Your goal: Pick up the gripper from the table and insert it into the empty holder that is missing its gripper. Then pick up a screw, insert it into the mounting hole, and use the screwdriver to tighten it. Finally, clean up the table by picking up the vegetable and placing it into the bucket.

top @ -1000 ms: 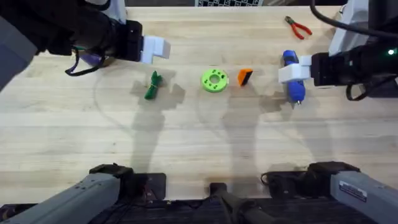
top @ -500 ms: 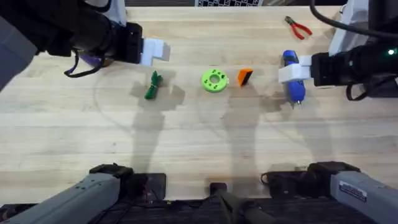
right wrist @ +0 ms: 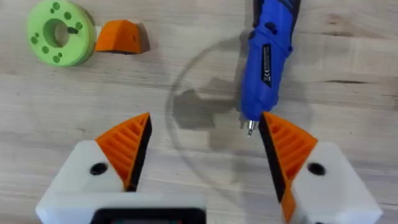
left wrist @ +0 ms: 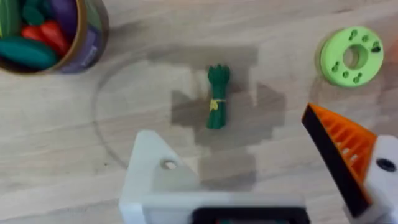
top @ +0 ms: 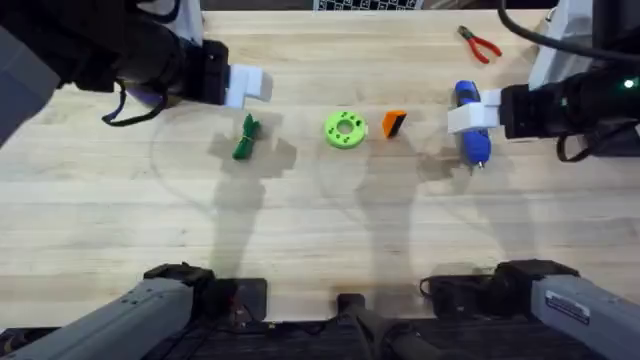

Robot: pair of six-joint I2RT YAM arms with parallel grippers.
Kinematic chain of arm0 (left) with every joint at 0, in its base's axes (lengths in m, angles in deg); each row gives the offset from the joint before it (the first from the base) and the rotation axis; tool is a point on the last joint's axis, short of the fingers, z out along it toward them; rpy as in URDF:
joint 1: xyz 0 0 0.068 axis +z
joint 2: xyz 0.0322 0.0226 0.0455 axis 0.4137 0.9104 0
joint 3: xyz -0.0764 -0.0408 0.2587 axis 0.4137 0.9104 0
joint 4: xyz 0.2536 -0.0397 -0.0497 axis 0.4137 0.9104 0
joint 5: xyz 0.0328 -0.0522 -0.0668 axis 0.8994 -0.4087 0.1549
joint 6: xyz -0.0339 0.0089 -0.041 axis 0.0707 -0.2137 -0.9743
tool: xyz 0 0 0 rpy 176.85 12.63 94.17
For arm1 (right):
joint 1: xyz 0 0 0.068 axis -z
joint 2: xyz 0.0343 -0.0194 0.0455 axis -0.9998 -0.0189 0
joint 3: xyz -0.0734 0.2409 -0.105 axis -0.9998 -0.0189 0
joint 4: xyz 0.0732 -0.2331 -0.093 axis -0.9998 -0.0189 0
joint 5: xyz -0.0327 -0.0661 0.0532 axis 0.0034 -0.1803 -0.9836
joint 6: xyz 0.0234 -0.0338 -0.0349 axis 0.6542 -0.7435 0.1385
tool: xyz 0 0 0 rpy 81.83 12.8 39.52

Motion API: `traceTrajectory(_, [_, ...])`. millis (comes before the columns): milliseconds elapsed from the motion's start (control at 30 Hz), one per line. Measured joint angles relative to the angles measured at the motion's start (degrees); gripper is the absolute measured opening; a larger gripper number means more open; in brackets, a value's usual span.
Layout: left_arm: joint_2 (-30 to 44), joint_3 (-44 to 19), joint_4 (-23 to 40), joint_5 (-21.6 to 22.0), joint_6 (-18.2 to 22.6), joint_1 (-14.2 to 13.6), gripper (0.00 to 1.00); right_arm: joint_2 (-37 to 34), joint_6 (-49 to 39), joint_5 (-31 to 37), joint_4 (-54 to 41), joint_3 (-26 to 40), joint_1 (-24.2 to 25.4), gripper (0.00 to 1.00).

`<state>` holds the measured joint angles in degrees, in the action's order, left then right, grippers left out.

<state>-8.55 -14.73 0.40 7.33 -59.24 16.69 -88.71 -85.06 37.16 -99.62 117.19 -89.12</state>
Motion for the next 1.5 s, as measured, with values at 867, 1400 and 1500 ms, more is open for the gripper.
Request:
traceTrajectory(867, [-28.4,37.6,-45.8,-1.3,0.0,0.0,0.985,0.0,0.0,0.0,-2.2,0.0,0.0,0.994])
traceTrajectory(1400, [-54.7,66.4,-72.3,-10.0,0.0,4.3,0.985,0.0,0.0,0.0,-2.2,0.0,0.0,0.994])
traceTrajectory(1500, [-57.7,67.7,-71.9,-14.2,0.0,6.7,0.985,0.0,0.0,0.0,-2.2,0.0,0.0,0.994])
